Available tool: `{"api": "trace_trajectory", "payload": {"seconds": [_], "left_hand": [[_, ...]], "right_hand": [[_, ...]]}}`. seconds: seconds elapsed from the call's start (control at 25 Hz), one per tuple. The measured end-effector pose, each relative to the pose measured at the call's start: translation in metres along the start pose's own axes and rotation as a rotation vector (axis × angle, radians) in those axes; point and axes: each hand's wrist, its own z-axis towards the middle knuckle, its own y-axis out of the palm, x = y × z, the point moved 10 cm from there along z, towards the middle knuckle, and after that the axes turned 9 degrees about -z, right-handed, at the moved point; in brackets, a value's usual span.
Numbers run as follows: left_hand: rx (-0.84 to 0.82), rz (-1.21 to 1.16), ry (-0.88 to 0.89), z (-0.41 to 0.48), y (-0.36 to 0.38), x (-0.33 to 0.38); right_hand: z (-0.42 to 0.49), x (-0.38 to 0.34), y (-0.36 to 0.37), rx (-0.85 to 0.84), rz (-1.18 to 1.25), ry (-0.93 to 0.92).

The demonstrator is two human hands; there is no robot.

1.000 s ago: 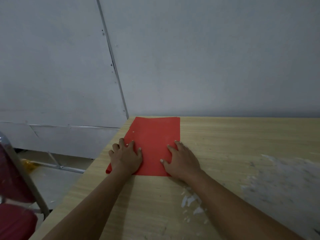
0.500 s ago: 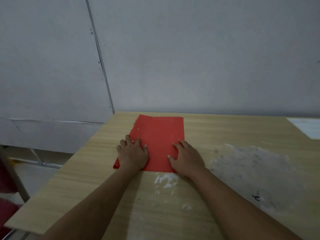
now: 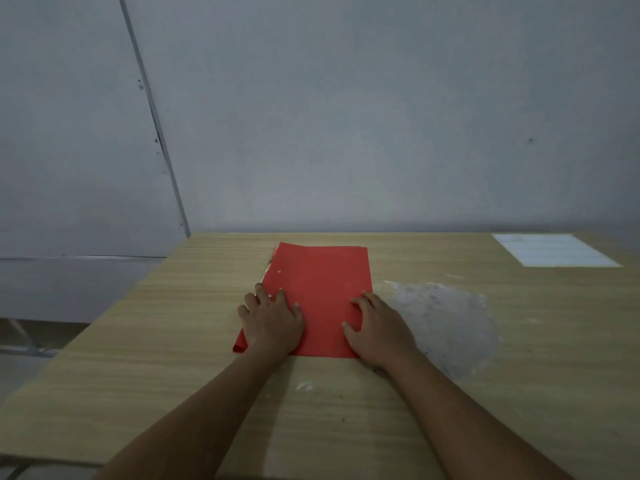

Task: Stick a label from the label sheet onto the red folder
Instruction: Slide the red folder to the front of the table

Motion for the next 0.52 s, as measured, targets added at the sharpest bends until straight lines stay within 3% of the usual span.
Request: {"api": "trace_trajectory", "payload": {"seconds": [0.52], "left_hand": [[-0.009,0.020,0.019,-0.029,0.004,0.039]], "right_hand": [[-0.031,0.037,-0.016,0.040,0.011,0.036]]}}
